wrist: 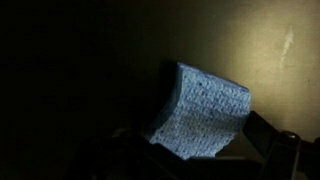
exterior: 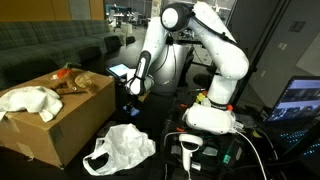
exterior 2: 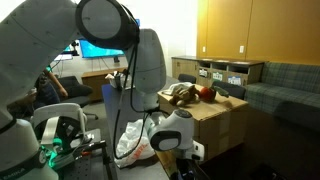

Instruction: Pick up all the objects on the table and put them on the box, then pick up all the object on the box and put them on the table

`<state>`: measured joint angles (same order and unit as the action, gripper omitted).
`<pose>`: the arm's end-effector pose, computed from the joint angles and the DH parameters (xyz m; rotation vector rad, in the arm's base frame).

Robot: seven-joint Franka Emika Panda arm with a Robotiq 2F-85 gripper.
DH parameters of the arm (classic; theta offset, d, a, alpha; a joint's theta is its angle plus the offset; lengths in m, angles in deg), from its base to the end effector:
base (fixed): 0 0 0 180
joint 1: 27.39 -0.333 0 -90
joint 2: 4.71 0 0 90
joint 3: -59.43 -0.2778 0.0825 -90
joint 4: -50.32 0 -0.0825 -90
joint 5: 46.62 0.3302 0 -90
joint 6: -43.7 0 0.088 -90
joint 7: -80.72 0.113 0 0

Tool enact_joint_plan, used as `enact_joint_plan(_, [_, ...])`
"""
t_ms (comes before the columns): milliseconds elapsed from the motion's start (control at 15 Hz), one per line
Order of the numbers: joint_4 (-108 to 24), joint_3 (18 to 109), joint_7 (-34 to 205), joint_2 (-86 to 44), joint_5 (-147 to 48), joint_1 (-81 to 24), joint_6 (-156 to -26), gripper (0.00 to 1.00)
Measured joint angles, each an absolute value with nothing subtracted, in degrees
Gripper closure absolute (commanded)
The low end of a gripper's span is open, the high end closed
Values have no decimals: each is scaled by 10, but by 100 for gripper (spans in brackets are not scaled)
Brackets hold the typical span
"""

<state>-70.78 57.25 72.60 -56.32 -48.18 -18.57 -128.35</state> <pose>0.4769 -0.0508 0.0102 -3.1136 -0.0601 0.0111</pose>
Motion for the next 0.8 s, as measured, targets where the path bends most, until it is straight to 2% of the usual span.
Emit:
enact_joint_plan(200, [-692,565,720,-576,-482,-181,-1272,0])
enact_joint_plan(267, [-687,563,719,-579,-482,-179,-1266,16])
enact_joint_plan(333, [-682,562,717,-582,-482,-177,-1262,27])
enact_joint_plan(533, [-676,562,712,-582,-482,-170,-1252,50])
enact_joint_plan(667, [-676,560,710,-578,-482,-169,-1243,61])
enact_joint_plan(800, [-677,559,709,-572,-482,-169,-1237,78])
